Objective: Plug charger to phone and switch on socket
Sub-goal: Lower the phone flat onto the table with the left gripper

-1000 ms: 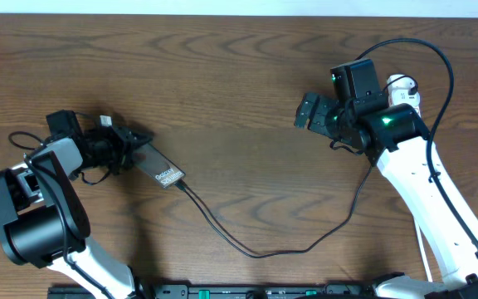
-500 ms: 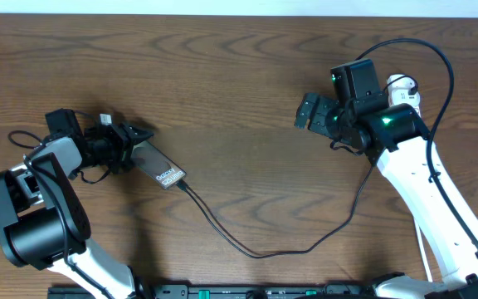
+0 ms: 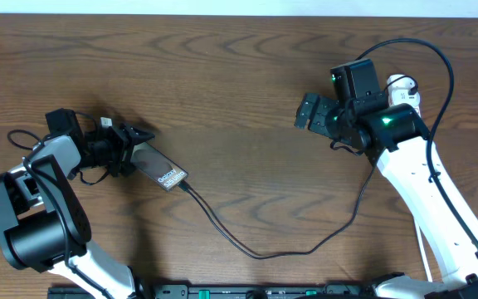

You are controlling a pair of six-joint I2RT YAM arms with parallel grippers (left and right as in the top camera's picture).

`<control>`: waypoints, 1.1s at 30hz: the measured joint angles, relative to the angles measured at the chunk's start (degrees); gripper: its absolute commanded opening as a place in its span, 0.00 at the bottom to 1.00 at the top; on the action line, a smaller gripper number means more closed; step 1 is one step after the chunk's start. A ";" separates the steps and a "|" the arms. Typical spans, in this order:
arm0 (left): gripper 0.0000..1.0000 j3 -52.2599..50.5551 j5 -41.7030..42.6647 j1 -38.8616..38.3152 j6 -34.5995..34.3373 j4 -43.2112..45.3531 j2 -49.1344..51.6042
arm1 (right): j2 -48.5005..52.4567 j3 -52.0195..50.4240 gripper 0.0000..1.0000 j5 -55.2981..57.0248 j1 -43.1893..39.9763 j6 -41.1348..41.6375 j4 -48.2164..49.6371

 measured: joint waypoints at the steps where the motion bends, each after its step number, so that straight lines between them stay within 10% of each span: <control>1: 0.73 0.04 -0.13 0.00 -0.02 -0.28 0.00 | 0.00 0.00 0.99 0.00 0.00 0.00 0.02; 33: 0.73 1.36 -10.38 -0.11 -0.24 -11.17 -2.05 | 0.00 0.00 0.99 0.26 0.00 0.00 -0.20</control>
